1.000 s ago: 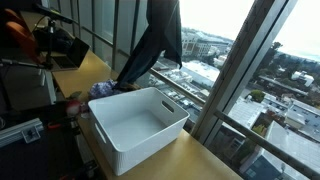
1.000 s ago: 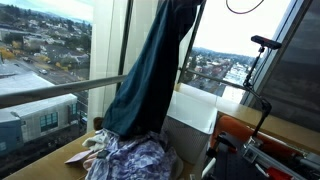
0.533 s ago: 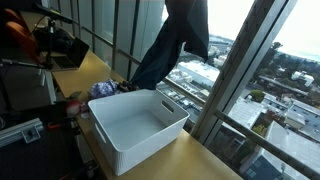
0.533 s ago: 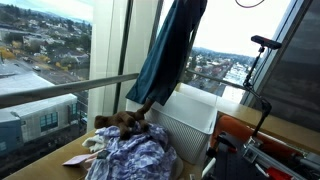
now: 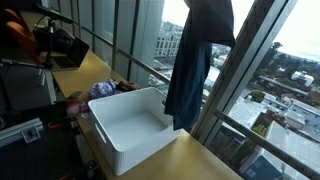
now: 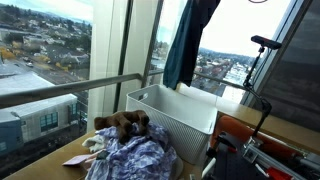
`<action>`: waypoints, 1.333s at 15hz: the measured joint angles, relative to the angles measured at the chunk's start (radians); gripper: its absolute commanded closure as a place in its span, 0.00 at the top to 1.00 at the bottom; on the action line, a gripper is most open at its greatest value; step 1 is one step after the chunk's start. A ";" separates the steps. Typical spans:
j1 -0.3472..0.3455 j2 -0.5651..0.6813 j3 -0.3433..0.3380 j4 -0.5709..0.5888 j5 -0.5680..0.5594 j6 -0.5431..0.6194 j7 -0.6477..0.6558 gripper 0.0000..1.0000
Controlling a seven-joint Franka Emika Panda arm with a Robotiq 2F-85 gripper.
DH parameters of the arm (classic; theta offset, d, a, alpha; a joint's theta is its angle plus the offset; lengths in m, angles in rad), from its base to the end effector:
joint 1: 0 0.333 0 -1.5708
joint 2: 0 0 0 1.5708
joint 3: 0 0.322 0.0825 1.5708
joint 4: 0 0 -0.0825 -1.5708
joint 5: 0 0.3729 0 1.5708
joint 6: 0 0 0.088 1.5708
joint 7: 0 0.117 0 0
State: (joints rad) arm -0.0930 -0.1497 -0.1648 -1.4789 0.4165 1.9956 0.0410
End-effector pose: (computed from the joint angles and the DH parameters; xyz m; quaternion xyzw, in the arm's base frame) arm 0.5043 -0.1144 0.8008 -0.9088 0.1592 -0.3403 0.1817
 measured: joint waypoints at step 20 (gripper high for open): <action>0.077 -0.095 0.065 -0.557 0.027 0.080 -0.062 0.02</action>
State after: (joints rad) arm -0.0162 -0.2449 -0.1002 -2.0360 0.4434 2.0756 -0.0214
